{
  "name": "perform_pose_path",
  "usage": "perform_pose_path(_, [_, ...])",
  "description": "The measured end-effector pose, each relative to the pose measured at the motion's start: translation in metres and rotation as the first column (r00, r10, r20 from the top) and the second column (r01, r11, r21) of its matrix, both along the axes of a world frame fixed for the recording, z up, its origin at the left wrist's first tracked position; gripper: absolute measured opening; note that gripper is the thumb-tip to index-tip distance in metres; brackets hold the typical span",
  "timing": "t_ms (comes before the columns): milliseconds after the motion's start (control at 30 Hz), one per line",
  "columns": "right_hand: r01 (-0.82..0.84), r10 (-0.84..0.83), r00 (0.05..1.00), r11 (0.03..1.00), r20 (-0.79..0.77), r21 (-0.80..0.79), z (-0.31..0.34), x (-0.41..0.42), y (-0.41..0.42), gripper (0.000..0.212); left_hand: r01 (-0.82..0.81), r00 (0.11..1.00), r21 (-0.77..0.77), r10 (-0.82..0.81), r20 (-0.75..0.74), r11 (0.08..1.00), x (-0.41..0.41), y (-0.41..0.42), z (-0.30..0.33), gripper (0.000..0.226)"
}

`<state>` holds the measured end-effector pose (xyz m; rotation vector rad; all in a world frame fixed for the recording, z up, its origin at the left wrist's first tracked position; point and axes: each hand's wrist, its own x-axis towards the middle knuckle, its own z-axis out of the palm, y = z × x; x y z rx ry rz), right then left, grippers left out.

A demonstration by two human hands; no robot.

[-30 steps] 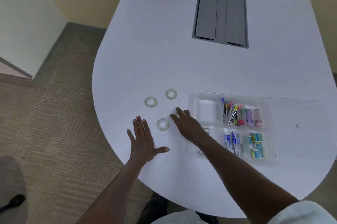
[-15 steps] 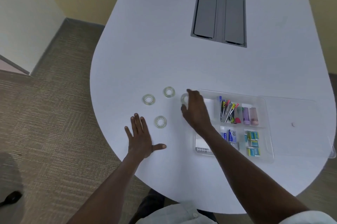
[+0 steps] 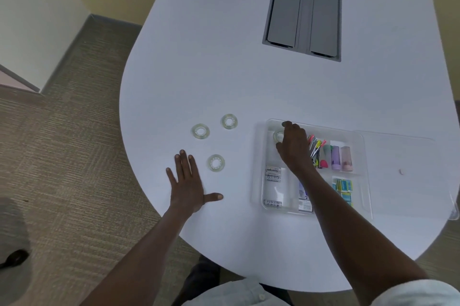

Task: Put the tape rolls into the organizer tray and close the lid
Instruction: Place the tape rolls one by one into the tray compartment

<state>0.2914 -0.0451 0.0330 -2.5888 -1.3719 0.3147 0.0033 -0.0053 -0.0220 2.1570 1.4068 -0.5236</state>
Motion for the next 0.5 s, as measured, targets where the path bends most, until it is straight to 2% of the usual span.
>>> perform_pose_path(200, [-0.020, 0.025, 0.998, 0.996, -0.053, 0.092, -0.007, 0.001, -0.003, 0.046, 0.001, 1.000, 0.008, -0.001, -0.014, 1.000, 0.001, 0.000, 0.001, 0.150])
perform_pose_path(367, [0.009, 0.000, 0.999, 0.968, -0.037, 0.250, -0.001, -0.016, -0.008, 0.036, 0.007, 1.000, 0.017, -0.007, -0.027, 1.000, 0.001, 0.000, 0.000, 0.150])
perform_pose_path(500, [-0.123, 0.140, 0.990, 0.917, -0.019, 0.379, 0.002, -0.051, -0.001, 0.025, 0.010, 1.000, 0.019, -0.010, -0.023, 1.000, 0.000, 0.000, -0.002, 0.150])
